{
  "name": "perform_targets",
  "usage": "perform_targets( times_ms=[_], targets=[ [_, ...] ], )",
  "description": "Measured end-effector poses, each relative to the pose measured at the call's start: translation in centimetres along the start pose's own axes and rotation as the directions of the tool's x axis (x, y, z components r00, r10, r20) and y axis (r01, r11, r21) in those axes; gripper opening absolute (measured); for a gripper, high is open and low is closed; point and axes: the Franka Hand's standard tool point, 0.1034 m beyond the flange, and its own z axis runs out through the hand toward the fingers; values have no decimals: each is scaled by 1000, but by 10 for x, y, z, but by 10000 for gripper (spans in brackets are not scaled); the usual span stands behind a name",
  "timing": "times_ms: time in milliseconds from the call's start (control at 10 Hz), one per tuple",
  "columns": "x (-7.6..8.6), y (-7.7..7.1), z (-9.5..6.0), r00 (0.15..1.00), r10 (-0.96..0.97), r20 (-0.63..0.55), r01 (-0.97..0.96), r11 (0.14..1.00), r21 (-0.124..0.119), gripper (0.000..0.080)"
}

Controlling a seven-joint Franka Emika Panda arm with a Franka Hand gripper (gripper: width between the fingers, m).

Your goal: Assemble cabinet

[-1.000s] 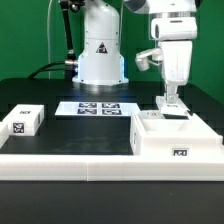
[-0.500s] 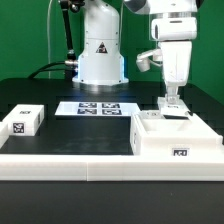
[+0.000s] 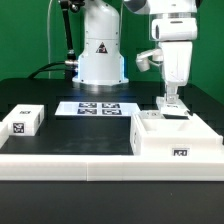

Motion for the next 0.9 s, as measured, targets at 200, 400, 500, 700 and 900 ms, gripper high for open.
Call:
perform_targets(
  times_ms=[200,400,500,700,900],
  targets=[
    [0,0,0,1000,0,0,0,1000,0,70],
    [0,0,1,1000,4,-2,-4,1000,-2,70],
    [-1,0,2,1000,7,-4,-7,1000,-5,70],
    [0,0,2,1000,10,-6,-10,1000,-6,70],
    [-1,1,2,1000,11,-8,-11,1000,-11,70]
  ],
)
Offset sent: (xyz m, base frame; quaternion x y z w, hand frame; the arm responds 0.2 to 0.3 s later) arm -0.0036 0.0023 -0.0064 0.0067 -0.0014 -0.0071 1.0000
